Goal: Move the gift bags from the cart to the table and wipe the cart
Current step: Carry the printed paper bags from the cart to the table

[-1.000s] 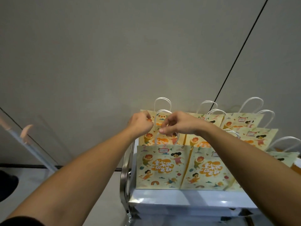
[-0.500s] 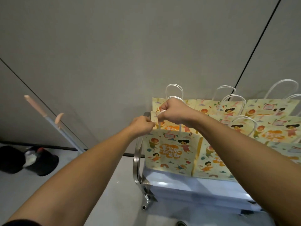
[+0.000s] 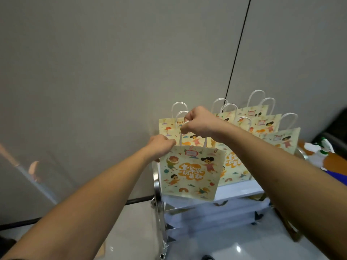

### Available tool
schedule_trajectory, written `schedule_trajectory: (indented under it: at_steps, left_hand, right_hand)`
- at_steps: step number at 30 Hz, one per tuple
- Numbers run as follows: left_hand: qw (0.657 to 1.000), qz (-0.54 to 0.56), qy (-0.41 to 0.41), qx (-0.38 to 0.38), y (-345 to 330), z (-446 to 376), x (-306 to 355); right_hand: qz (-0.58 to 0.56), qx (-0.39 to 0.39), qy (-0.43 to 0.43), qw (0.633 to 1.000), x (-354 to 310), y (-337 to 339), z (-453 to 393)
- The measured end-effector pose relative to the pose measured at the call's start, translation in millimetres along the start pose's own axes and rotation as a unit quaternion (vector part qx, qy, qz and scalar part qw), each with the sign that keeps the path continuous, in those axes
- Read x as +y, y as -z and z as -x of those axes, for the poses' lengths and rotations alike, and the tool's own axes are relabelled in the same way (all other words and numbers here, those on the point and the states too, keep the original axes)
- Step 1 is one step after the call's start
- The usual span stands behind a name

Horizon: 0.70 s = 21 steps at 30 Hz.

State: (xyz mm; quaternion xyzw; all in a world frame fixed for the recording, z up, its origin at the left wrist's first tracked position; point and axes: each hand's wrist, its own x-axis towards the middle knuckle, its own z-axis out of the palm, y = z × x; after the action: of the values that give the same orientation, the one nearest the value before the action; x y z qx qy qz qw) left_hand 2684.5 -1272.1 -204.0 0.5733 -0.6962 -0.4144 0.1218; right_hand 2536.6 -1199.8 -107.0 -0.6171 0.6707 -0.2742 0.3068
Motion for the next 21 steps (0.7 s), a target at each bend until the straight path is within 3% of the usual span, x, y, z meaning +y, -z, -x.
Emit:
schedule_trajectory:
  at_steps: [8, 13, 16, 21]
  left_hand:
    - [0.994, -0.023, -0.054, -0.094, -47, 53, 16]
    - [0.979, -0.078, -0.065, -0.179, -113, 91, 49]
    - [0.953, -0.165, -0.097, -0.233, -169, 124, 81]
    - [0.888, -0.282, -0.229, -0.283, -278, 204, 129]
  right_hand:
    - [0.019, 0.093, -0.068, 0.993, 20, 6, 92]
    - [-0.004, 0.131, -0.135, 0.982, 63, 21, 172]
    - [-0.018, 0.161, -0.186, 0.969, 100, 35, 236]
    - [-0.092, 0.206, -0.265, 0.937, 163, 59, 375]
